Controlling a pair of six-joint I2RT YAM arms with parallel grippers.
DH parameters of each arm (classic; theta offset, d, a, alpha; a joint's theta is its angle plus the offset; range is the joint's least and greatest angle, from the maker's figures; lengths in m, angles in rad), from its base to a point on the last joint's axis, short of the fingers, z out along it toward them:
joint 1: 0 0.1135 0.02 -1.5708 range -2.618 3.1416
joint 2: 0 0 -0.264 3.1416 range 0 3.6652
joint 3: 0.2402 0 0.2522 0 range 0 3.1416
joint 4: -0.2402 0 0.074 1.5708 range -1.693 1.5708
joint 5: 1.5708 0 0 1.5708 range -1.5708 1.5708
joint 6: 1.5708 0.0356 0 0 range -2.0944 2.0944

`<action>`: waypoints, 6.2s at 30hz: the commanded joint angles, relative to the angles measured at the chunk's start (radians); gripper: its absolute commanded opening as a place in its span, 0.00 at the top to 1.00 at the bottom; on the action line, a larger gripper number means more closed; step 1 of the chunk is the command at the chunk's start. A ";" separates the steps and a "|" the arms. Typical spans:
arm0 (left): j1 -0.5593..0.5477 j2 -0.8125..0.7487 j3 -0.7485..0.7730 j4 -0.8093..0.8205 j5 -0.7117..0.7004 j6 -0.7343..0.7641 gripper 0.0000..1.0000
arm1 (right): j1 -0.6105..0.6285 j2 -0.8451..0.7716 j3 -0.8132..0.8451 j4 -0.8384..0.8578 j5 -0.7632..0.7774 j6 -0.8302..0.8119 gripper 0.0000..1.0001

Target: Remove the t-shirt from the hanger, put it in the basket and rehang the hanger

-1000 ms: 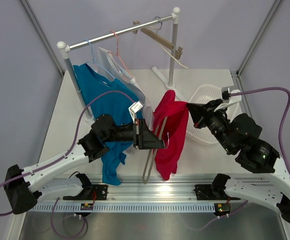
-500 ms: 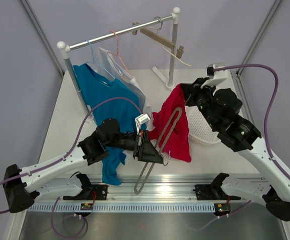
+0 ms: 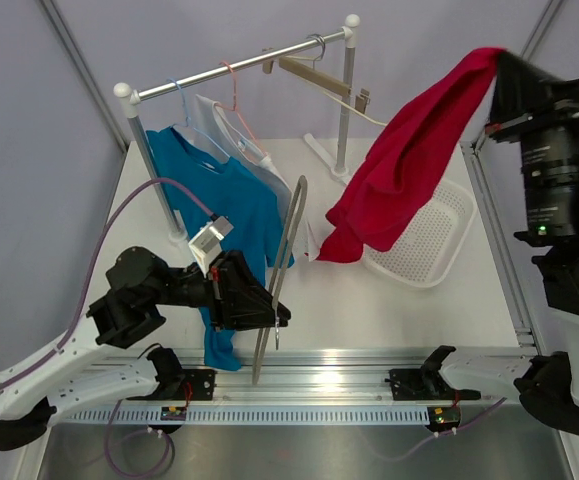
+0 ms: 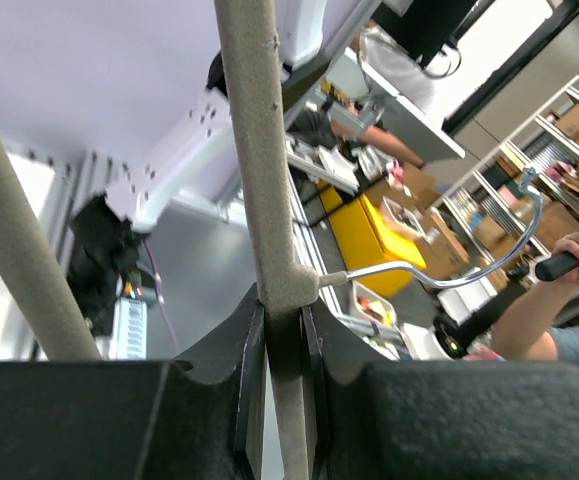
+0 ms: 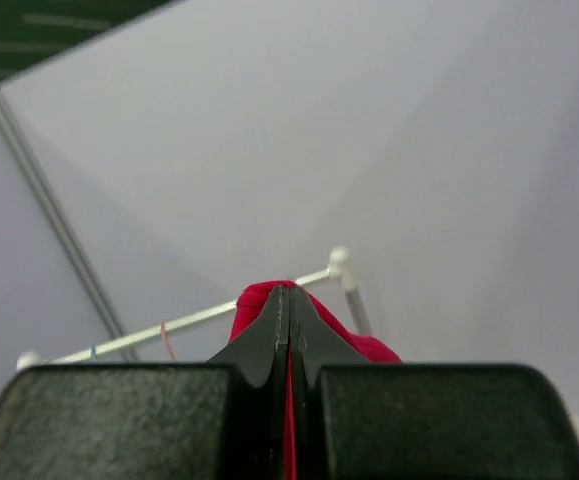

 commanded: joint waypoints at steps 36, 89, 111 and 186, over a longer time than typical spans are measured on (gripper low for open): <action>0.007 0.059 0.066 -0.035 -0.165 0.084 1.00 | -0.444 0.312 0.274 0.110 -0.033 -0.203 1.00; 0.182 0.637 0.404 0.465 -0.650 -0.295 1.00 | -0.421 -0.507 -0.922 -0.017 -1.133 0.437 0.16; 0.182 0.539 0.301 0.373 -0.791 -0.269 1.00 | 0.056 -0.309 -0.785 -0.163 -0.424 0.260 0.90; 0.230 -0.481 -0.175 -0.624 -0.835 0.406 0.01 | -0.076 0.688 0.160 -0.313 -0.245 0.076 1.00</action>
